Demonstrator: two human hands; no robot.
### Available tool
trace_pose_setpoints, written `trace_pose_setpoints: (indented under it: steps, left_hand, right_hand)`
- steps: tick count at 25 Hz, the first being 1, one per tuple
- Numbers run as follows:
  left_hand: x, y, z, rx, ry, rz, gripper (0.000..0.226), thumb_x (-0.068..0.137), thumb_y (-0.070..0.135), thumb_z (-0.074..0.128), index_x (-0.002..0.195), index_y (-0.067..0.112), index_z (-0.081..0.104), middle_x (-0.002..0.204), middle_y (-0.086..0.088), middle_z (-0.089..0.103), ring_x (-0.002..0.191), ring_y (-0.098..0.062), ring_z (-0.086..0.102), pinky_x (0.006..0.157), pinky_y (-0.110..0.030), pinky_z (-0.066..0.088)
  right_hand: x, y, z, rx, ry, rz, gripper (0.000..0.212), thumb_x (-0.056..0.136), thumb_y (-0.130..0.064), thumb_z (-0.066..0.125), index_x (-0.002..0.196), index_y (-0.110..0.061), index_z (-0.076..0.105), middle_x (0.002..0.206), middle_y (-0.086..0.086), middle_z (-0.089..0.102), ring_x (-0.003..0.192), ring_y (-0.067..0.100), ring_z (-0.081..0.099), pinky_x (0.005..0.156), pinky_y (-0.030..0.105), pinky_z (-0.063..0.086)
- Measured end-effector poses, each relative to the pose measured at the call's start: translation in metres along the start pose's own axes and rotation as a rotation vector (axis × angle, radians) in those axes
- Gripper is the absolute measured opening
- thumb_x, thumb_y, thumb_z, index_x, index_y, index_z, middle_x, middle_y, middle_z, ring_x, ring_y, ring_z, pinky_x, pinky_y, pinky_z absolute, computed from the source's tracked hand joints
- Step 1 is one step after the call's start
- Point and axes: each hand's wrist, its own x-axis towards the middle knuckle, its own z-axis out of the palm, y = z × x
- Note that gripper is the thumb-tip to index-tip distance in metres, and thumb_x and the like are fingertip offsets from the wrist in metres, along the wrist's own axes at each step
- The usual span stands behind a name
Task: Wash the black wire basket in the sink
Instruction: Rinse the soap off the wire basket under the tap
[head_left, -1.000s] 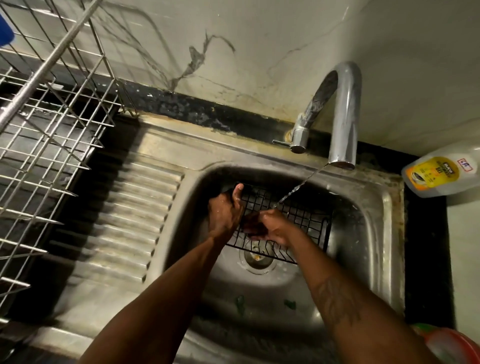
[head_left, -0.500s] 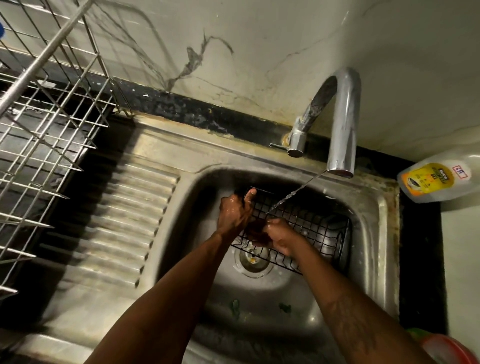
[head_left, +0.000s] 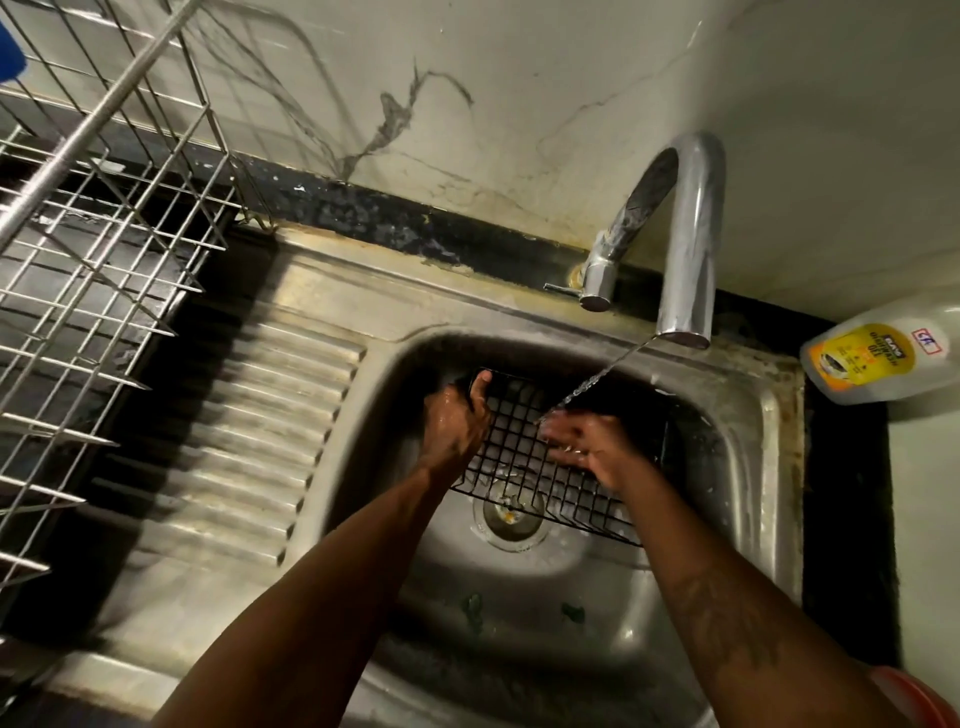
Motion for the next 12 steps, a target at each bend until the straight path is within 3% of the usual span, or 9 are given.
trace_pose_setpoints:
  steps: [3,6,7,10,12]
  left_hand:
    - [0.000,-0.003,-0.015,0.129,0.020,-0.005,0.062,0.101,0.058,0.038,0.080,0.009,0.070,0.070,-0.006,0.065,0.072,-0.021,0.064,0.069,-0.026,0.043]
    - [0.003,-0.007,-0.029,0.201,0.007,-0.025,0.063,0.103,0.053,0.034,0.077,0.007,0.068,0.069,-0.008,0.059,0.070,-0.021,0.056,0.067,-0.026,0.036]
    - [0.003,-0.008,-0.031,0.210,0.002,-0.022,0.063,0.104,0.054,0.032,0.075,0.009,0.065,0.068,-0.006,0.059,0.069,-0.021,0.057,0.066,-0.026,0.036]
    - [0.002,-0.008,-0.035,0.155,0.059,-0.026,0.061,0.103,0.055,0.032,0.074,0.012,0.064,0.066,0.002,0.060,0.064,-0.016,0.057,0.061,-0.026,0.039]
    - [0.001,-0.013,-0.033,0.076,0.087,0.009,0.059,0.102,0.056,0.034,0.083,0.013,0.068,0.072,0.000,0.066,0.067,-0.016,0.061,0.063,-0.027,0.044]
  right_hand:
    - [0.009,0.007,-0.004,0.082,0.093,-0.039,0.026,0.097,-0.008,0.057,0.121,0.002,0.064,0.104,0.014,0.073,0.088,0.019,0.071,0.077,0.032,0.057]
    - [0.009,0.025,0.030,0.254,-0.007,0.000,0.020,0.097,-0.006,0.058,0.115,-0.003,0.065,0.108,0.015,0.072,0.091,0.021,0.072,0.075,0.032,0.059]
    - [0.004,0.030,0.043,0.209,-0.065,0.023,0.019,0.096,-0.006,0.060,0.114,-0.004,0.066,0.106,0.014,0.074,0.091,0.023,0.073,0.075,0.033,0.059]
    - [-0.007,0.022,0.052,-0.288,-0.280,0.071,0.023,0.092,-0.007,0.068,0.114,-0.003,0.070,0.102,0.015,0.077,0.089,0.025,0.075,0.072,0.034,0.061]
    - [-0.007,0.004,0.039,-0.314,-0.193,0.019,0.022,0.095,-0.009,0.065,0.115,-0.002,0.069,0.109,0.017,0.074,0.088,0.025,0.074,0.073,0.036,0.062]
